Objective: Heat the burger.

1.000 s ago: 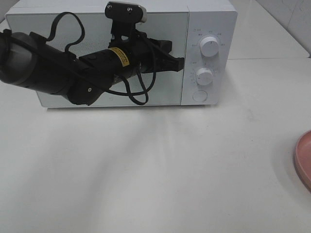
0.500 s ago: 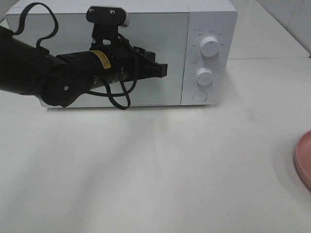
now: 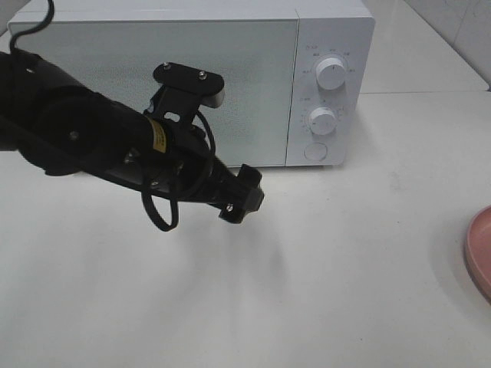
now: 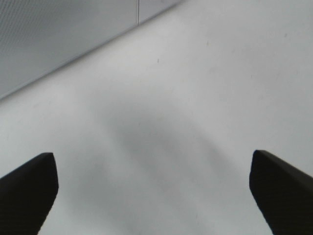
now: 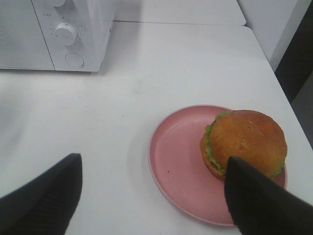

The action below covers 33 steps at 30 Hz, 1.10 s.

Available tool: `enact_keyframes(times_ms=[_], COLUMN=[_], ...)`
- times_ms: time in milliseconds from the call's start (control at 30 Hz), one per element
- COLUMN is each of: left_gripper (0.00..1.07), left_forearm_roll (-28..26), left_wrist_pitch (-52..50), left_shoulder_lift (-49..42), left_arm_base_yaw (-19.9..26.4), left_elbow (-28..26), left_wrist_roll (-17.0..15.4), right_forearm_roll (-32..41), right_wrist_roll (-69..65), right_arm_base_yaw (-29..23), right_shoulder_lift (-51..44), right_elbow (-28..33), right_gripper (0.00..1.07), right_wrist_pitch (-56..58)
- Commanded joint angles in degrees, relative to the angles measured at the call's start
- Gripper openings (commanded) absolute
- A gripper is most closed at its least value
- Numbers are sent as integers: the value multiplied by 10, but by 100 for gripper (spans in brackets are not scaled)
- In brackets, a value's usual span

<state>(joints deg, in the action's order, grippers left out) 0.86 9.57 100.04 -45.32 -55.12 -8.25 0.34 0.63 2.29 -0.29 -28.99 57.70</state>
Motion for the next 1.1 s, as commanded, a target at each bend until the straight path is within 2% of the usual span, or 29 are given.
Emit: enact_keyframes(times_ms=[33,67,100,167,200,233,367,467,533,633,700,733,800,900,933,967,1000,1067,1100], left_gripper=[100,100,100,100,100,100,100,100,100,100,100,100,100,100,100,100,100,100,100], left_forearm_roll=[-1,-1,-1,-9,-9,-13,-17,-29,-41,-41,-40,-40,-41,-41,-40,-40,-40,-40,-40], left_wrist_pitch=[99,151,151,256,256,312,368,410,456,466,493,493,531,539,556,563,563,588,588], left_shoulder_lift=[-30,-45,-45,-76,-76,-95,-121,-147,-184,-195,-225,-225,-267,-276,-297,-306,-306,-347,-347], left_arm_base_yaw=[-3,-3,-3,-3,-3,-3,-3,15,62,78,127,127,201,217,257,277,277,341,341], left_elbow=[2,2,2,2,2,2,2,2,2,2,2,2,2,2,2,2,2,2,2], left_wrist_roll=[-2,-3,-3,-3,-3,-2,-4,-4,0,0,6,6,36,41,53,58,58,72,72], right_forearm_roll=[1,1,1,1,1,1,1,1,1,1,1,1,1,1,1,1,1,1,1], right_wrist_roll=[-1,-1,-1,-1,-1,-1,-1,-1,-1,-1,-1,-1,-1,-1,-1,-1,-1,-1,-1], right_arm_base_yaw=[3,3,3,3,3,3,3,3,3,3,3,3,3,3,3,3,3,3,3], right_shoulder_lift=[-15,-15,-15,-15,-15,-15,-15,-15,-15,-15,-15,-15,-15,-15,-15,-15,-15,-15,-15], right_elbow=[3,3,3,3,3,3,3,3,3,3,3,3,3,3,3,3,3,3,3], right_gripper=[76,76,76,76,76,76,76,76,76,76,76,76,76,76,76,76,76,76,76], right_wrist_pitch=[-8,-8,-8,-8,-8,-8,-8,-8,-8,-8,-8,-8,-8,-8,-8,-8,-8,-8,-8])
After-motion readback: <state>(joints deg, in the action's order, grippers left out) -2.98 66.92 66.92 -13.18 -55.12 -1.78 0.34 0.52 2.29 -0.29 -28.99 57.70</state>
